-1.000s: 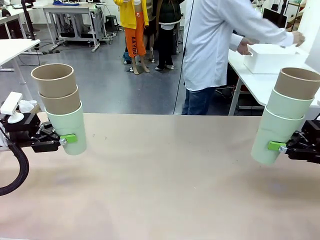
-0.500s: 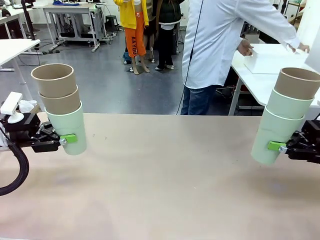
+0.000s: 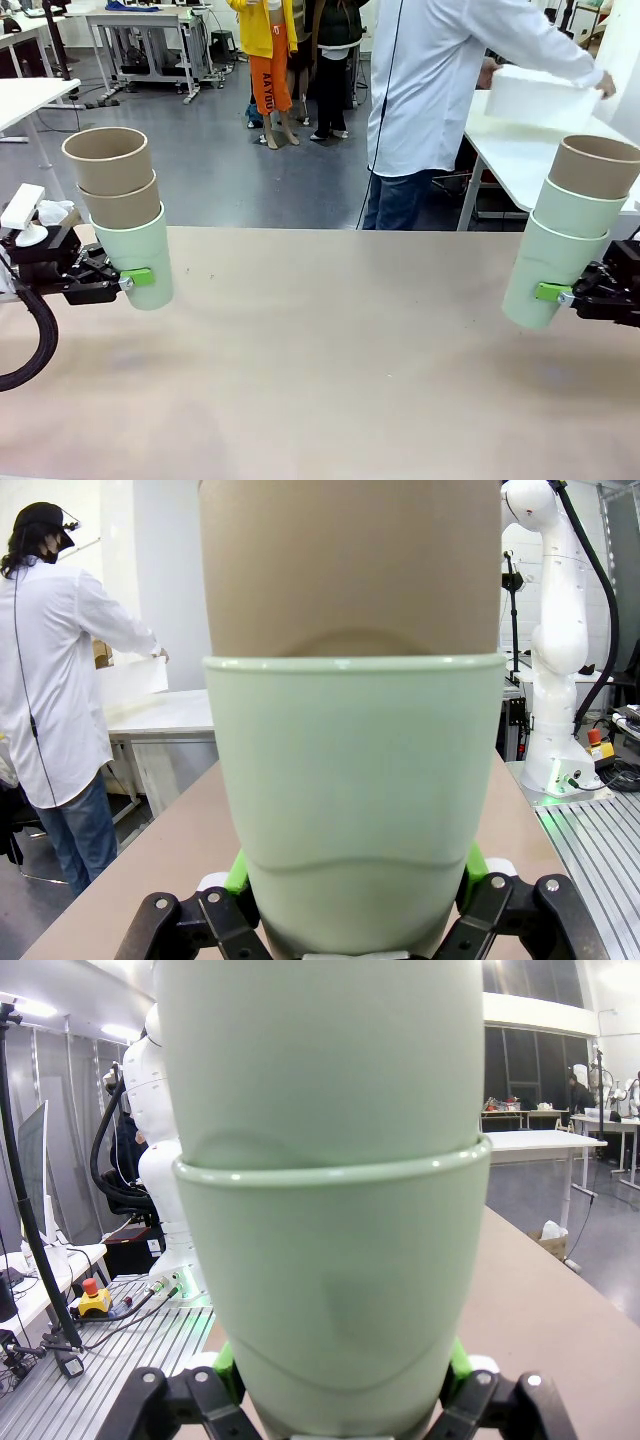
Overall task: Stack the cups and store them in the basket.
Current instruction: Place the stack of Reusable plastic cups into the Pantry Basket.
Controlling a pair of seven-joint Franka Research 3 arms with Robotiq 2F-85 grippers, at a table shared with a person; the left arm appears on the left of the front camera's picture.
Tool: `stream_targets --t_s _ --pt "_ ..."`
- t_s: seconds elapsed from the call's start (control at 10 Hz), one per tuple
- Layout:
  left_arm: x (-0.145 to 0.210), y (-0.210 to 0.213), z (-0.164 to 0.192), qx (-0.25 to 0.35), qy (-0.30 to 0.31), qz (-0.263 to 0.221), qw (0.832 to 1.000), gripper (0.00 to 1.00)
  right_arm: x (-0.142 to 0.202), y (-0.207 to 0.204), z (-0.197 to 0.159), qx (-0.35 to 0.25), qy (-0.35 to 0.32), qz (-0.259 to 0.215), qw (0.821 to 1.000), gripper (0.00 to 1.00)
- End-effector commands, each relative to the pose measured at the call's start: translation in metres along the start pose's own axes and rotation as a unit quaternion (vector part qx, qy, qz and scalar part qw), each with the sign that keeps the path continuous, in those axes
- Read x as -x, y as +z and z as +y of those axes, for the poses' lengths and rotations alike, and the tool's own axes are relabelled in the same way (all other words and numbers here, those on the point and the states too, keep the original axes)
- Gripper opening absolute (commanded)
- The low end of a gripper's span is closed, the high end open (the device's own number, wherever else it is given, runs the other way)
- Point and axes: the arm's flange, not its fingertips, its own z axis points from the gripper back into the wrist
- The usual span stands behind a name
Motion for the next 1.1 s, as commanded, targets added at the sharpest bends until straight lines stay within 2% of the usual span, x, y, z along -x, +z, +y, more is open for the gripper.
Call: stream_targets --t_s 0.0,1.0 --pt "-0.0026 -0.0018 -0.0022 0.003 -0.008 -0.003 1.0 0.85 -0.0045 -0.0018 -0.001 0.003 0.006 -0.004 1.0 0.85" --pt "-0.0026 -0.0018 -0.0022 0.003 -0.008 -0.003 1.0 0.85 -0.0045 -0.0018 -0.001 0.003 0.006 -0.004 1.0 0.85"
